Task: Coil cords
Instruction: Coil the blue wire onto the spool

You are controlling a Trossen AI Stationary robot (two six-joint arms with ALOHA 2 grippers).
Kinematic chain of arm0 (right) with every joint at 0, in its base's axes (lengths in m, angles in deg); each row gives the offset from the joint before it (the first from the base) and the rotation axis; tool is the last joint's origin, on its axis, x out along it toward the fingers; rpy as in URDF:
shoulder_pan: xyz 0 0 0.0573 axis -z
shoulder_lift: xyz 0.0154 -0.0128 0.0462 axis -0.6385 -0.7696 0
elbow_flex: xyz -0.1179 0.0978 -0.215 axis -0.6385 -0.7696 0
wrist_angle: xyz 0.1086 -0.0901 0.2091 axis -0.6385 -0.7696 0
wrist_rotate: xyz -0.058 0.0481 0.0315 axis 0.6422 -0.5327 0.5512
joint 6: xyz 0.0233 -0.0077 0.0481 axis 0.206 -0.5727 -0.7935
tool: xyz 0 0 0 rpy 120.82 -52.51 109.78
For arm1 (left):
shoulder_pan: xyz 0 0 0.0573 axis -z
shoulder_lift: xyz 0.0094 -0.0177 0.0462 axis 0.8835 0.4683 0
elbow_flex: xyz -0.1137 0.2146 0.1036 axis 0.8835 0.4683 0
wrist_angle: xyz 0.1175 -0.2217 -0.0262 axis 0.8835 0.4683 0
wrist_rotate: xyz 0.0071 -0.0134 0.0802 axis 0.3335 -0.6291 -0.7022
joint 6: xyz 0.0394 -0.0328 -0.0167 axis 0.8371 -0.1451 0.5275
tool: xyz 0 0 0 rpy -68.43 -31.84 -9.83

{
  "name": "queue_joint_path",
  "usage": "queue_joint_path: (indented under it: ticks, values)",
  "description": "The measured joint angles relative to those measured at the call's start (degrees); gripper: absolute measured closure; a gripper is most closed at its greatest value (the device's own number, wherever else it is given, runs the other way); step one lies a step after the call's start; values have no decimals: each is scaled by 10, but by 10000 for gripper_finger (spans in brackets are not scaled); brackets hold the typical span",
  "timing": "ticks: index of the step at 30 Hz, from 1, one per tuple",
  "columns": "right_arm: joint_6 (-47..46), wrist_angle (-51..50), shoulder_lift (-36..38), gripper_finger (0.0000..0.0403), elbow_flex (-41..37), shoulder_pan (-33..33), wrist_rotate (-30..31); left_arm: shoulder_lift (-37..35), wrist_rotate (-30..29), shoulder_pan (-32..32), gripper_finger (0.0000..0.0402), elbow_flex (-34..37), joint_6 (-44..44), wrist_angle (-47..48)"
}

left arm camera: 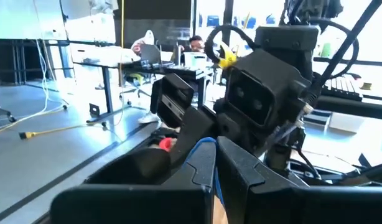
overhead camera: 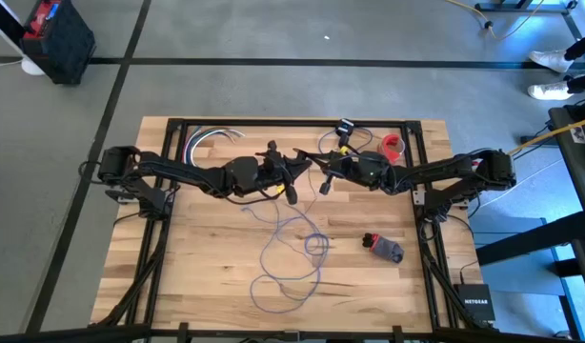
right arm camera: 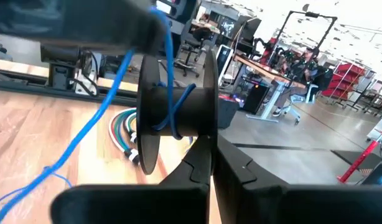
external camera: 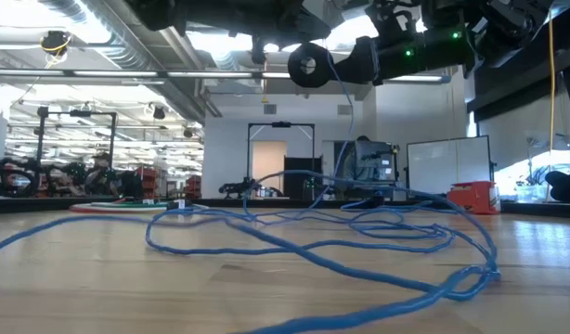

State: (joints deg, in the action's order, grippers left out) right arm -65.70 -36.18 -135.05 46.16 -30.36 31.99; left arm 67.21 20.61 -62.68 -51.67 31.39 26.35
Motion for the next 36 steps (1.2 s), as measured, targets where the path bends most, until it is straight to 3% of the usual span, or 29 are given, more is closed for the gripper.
queue_joint_path:
  ticks: [10,19,24,36]
  values:
    - [2,-14,0,398,0,0,-6,-54,5,-10,396,0,2,101]
    - [12,-39,-4,399,-4,1,-1,-147,6,-12,396,-5,5,299]
    - [-6,-33,0,400,-3,1,-35,-172,4,-19,396,-3,21,390]
    - [-16,-29,3,399,-2,1,-41,-110,4,-21,393,-3,-16,447]
